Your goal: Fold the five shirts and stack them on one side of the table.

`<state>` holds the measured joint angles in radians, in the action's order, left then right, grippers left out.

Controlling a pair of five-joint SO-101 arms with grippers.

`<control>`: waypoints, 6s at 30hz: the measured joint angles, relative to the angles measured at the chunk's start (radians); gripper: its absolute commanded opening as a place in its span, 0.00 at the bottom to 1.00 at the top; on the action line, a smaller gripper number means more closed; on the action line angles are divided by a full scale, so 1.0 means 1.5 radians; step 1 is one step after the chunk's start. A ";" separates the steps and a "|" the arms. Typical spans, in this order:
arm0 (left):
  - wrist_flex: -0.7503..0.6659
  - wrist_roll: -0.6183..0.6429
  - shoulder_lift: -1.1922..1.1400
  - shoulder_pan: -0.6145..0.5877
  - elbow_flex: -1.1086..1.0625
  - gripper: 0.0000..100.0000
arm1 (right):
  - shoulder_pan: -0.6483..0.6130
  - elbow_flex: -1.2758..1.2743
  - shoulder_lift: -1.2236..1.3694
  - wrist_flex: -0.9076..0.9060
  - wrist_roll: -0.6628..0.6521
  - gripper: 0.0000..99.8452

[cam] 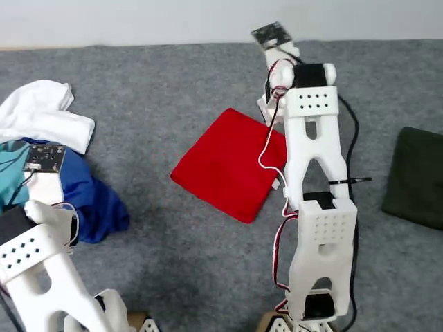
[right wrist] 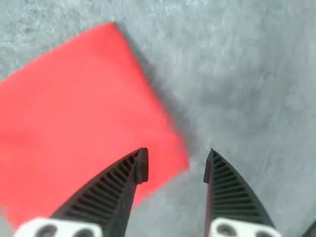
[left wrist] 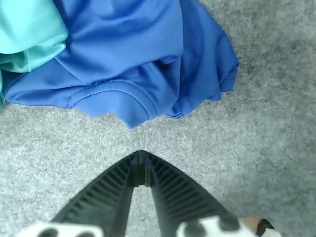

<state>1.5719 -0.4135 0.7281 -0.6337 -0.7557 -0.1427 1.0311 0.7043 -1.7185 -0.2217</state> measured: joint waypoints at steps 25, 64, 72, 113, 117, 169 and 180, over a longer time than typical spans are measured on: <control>0.000 0.000 0.000 0.000 0.000 0.00 | -0.033 -0.342 -0.207 -0.023 0.407 0.13; 0.000 -0.003 0.000 0.000 0.000 0.00 | -0.089 -0.353 0.060 0.190 0.456 0.09; 0.000 -0.003 0.000 0.000 0.000 0.00 | -0.080 -0.353 0.056 0.190 0.456 0.01; 0.000 -0.003 0.000 0.000 -0.002 0.00 | 0.285 -0.237 -0.044 0.119 -0.032 0.01; 0.000 -0.003 0.000 0.000 -0.002 0.00 | 0.311 -0.237 -0.044 0.119 -0.062 0.01; -0.009 -0.003 0.000 0.000 -0.033 0.00 | 0.637 -0.095 0.009 0.216 -0.270 0.01; -0.020 -0.003 0.000 0.000 -0.033 0.00 | 0.643 -0.095 0.062 0.321 -0.275 0.01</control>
<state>1.5413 -0.4181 0.7281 -0.6337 -0.8048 0.8224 0.8884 0.7979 -1.2367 -0.6345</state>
